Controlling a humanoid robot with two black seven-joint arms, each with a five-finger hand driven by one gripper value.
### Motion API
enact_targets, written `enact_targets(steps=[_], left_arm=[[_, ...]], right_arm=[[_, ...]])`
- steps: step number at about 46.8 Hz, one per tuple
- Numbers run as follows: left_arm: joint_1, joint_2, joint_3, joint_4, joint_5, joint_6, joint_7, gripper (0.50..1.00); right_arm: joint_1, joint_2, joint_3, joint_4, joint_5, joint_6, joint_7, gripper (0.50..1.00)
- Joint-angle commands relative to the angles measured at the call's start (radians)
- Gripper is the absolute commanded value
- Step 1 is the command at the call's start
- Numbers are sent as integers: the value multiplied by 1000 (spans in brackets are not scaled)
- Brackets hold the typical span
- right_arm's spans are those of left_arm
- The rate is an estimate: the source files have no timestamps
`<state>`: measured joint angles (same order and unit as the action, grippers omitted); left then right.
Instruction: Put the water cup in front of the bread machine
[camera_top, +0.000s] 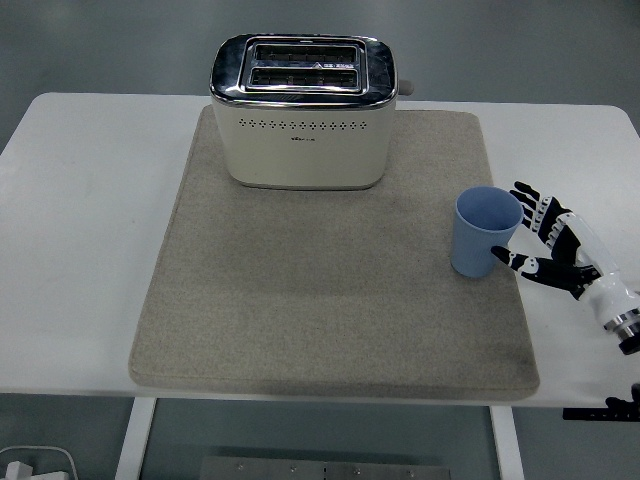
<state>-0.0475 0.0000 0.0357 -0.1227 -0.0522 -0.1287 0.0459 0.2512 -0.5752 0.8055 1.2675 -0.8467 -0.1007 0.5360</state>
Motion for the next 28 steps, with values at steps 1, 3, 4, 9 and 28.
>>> enact_targets(steps=[1,3,4,9,28], left_arm=[[0,0,0,0,0,0,-1,996],[0,0,0,0,0,0,0,996],[0,0,0,0,0,0,0,996],[0,0,0,0,0,0,0,996],[0,0,0,0,0,0,0,996]], right_arm=[[-4,2,0,1,0,4,2,924],[-4,0,0,1,0,4,2,924],[-4,-2,0,1,0,4,2,924],[-4,-6,0,1,0,4,2,924],[-6,-18,1,1,3,6,-1,924]])
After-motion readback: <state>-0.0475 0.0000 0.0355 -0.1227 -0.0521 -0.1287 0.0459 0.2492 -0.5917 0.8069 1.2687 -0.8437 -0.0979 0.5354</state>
